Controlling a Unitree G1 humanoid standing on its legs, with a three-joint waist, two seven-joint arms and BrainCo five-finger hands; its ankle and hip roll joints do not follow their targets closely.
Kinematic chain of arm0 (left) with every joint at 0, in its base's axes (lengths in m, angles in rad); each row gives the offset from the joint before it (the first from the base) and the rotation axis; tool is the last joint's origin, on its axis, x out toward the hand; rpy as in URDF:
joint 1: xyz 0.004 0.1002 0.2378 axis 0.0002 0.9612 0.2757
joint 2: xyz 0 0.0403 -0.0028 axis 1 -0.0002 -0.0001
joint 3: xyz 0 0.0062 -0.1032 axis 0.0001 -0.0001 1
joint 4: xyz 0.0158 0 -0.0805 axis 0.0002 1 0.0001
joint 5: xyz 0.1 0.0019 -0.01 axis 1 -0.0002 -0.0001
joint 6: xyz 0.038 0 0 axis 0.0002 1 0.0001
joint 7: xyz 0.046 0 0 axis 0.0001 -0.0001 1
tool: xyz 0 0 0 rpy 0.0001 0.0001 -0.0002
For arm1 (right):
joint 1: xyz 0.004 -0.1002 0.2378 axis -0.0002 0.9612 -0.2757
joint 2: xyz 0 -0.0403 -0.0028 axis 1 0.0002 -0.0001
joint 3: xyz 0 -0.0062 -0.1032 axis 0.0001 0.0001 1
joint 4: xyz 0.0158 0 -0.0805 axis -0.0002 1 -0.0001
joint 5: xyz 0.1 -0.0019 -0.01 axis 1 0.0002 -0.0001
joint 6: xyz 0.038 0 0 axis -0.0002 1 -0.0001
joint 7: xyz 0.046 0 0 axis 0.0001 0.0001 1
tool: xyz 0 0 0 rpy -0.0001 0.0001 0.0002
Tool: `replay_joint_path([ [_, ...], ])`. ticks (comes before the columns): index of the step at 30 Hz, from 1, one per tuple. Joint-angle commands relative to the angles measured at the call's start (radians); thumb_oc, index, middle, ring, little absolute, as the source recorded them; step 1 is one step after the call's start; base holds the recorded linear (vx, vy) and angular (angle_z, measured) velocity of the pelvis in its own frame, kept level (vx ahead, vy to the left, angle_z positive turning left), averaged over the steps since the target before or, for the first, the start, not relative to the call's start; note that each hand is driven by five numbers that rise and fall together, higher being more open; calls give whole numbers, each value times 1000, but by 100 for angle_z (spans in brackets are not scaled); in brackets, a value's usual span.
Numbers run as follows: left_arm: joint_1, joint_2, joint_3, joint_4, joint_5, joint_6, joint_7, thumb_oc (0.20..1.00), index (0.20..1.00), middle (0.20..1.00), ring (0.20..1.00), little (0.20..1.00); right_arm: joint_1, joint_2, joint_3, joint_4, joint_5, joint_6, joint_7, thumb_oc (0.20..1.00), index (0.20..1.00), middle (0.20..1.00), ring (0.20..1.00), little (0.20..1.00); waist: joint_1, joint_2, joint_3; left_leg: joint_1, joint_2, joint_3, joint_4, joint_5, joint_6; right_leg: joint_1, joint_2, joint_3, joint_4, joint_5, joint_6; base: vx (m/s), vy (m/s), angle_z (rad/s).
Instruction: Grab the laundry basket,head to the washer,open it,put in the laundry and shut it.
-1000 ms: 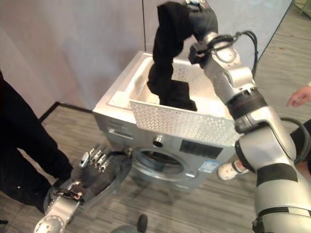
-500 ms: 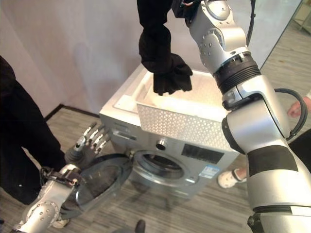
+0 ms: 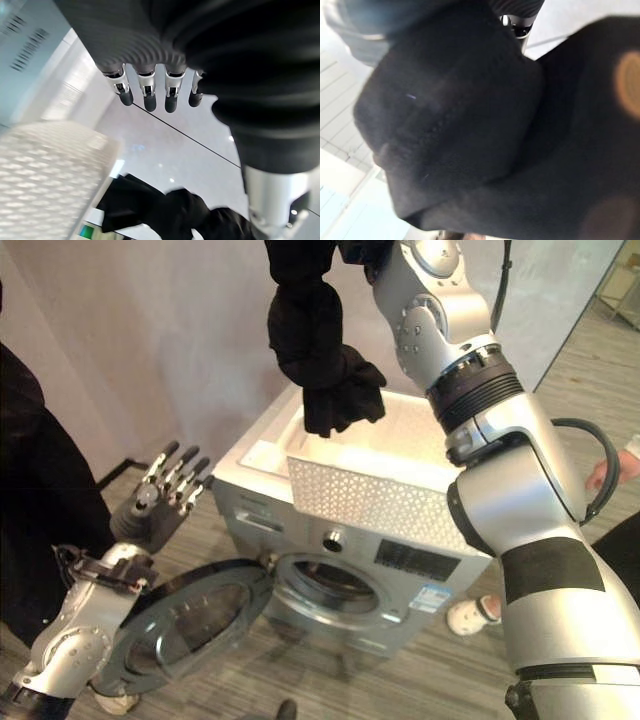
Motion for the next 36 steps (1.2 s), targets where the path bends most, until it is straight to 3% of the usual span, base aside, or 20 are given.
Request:
replay_joint_path([
  [1,-83,51,-27,-27,58,-96,17,1000,1000,1000,1000,1000,-118,7,22,-14,31,-86,-4,200,200,200,200,200,-22,-46,-81,72,21,-10,5,-113,-33,-42,-43,36,-2,73,47,-13,-13,14],
  [9,-439,26,-187,106,200,-149,94,1000,1000,1000,1000,1000,-124,56,33,-48,45,-106,-15,200,200,200,200,200,-41,-53,-93,71,23,-12,5,-110,-41,-34,-38,28,-2,71,44,-1,-7,4],
  [17,-629,-20,-293,250,347,-148,157,1000,1000,1000,1000,1000,-142,99,42,-54,52,-128,-27,200,200,200,200,200,-59,-50,-104,70,26,-5,5,-107,-43,-38,-37,33,-2,73,44,0,0,0],
  [36,-731,-170,-417,292,259,-147,173,1000,1000,1000,1000,1000,-100,185,56,-69,35,-121,-37,200,200,200,200,200,-71,-39,-95,62,25,-5,5,-101,-43,-41,-36,28,-2,77,41,0,0,0],
])
